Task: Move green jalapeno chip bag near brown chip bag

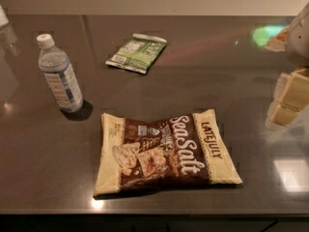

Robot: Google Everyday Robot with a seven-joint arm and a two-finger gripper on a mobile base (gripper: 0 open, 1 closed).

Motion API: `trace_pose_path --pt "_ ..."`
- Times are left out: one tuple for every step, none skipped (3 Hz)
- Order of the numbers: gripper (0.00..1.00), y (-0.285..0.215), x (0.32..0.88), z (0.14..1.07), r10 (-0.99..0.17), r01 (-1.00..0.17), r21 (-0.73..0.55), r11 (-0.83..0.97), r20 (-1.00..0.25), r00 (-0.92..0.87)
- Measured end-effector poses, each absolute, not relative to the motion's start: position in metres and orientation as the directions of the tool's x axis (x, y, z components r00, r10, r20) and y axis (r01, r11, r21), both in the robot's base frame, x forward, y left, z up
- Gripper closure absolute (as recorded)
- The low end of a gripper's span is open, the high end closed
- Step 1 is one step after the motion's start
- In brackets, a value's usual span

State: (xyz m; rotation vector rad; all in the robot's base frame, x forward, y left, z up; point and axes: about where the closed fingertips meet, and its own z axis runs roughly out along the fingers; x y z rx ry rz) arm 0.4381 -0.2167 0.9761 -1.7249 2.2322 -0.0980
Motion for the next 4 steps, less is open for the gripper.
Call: trace_pose_path --pt "0.0 -0.217 0.438 0.976 -0.953 -0.931 -0.247 0.27 -0.207 -0.221" --pt "0.0 -0.215 0.455 0.976 -0.944 -0.923 -0.254 0.288 -0.24 -0.228" --pt "0.0 -0.215 0.481 0.973 -0.931 -0.918 -0.252 0.305 -0.281 -0.232" --pt "0.0 -0.213 0.508 0.964 -0.915 -0.912 -0.251 0.325 -0.328 -0.235"
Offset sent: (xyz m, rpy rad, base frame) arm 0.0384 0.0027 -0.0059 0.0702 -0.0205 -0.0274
